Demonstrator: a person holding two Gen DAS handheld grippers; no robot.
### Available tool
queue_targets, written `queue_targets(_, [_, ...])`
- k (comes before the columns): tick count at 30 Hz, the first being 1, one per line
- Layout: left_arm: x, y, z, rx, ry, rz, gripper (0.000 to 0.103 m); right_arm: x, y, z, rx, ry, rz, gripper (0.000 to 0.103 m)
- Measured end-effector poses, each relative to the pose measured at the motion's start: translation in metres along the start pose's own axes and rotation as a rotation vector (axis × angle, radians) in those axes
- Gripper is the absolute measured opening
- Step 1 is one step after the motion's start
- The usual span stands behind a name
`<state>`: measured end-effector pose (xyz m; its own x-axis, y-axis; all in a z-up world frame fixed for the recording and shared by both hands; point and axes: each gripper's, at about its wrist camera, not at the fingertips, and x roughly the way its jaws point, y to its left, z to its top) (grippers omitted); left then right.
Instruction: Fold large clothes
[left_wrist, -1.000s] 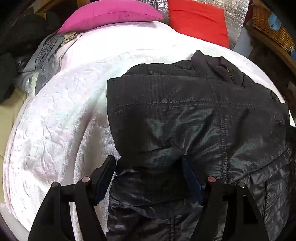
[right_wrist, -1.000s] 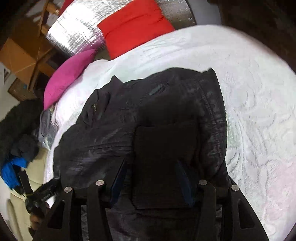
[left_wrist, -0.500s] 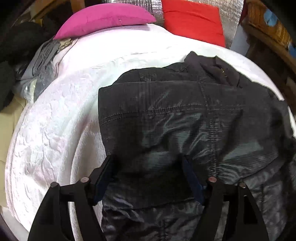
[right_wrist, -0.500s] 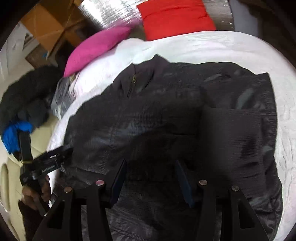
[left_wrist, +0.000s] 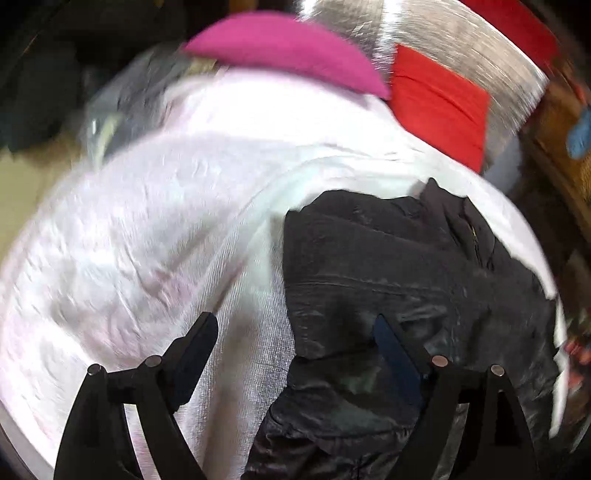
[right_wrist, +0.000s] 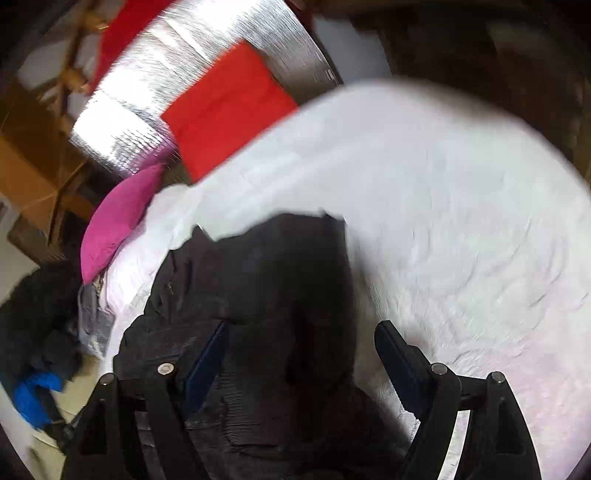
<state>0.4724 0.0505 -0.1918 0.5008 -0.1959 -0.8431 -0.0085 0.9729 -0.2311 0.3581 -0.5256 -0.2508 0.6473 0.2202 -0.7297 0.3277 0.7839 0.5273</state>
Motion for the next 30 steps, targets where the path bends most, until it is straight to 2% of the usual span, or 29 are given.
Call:
queue_targets(2, [0.017,0.013,0.004,-0.078,0.080,-0.072,0.087,0.021,-0.009,-0.001,0.018,0.069,0.005,0.084])
queue_targets(4, [0.033,0.018,0.004,-0.136,0.141,-0.141,0.087,0.039,-0.013,-0.002,0.039,0.123,0.061,0.084])
queue_targets(6, [0.042,0.016,0.000,-0.143,0.179,-0.202,0.087,0.052,-0.011,-0.006,0.027,0.158,0.103,0.085])
queue_targets(10, [0.048,0.002,-0.002,-0.099,0.182,-0.251,0.085,0.051,0.011,-0.013,-0.118,0.113,0.069,0.082])
queue_targets(11, [0.050,0.000,-0.002,-0.101,0.179,-0.271,0.083,0.051,0.017,-0.016,-0.154,0.103,0.031,0.076])
queue_targets(12, [0.052,-0.002,-0.001,-0.107,0.176,-0.291,0.070,0.051,0.021,-0.018,-0.180,0.099,0.012,0.072])
queue_targets(13, [0.054,-0.006,0.000,-0.105,0.171,-0.270,0.061,0.049,0.027,-0.020,-0.216,0.083,-0.002,0.060])
queue_targets(14, [0.057,-0.013,0.001,-0.097,0.163,-0.255,0.058,0.046,0.030,-0.020,-0.234,0.070,-0.004,0.044])
queue_targets(17, [0.054,-0.017,0.005,-0.098,0.116,-0.253,0.040,0.031,0.034,-0.016,-0.261,0.016,0.017,0.032])
queue_targets(19, [0.047,-0.028,0.009,-0.051,0.060,-0.250,0.037,0.021,0.039,-0.013,-0.272,-0.031,0.017,0.030])
queue_targets(21, [0.040,-0.038,0.012,0.000,0.019,-0.227,0.037,0.015,0.042,-0.010,-0.260,-0.072,0.020,0.029])
queue_targets(23, [0.046,-0.047,0.012,0.027,0.022,-0.187,0.037,0.015,0.040,-0.008,-0.235,-0.083,0.018,0.029])
queue_targets(24, [0.053,-0.047,0.011,0.025,0.042,-0.160,0.041,0.020,0.040,-0.010,-0.227,-0.070,0.008,0.029])
queue_targets(26, [0.066,-0.045,0.008,0.002,0.084,-0.135,0.058,0.038,0.036,-0.013,-0.218,-0.024,-0.023,0.030])
queue_targets(30, [0.067,-0.044,0.005,0.010,0.103,-0.115,0.062,0.046,0.024,-0.012,-0.156,0.025,0.010,0.041])
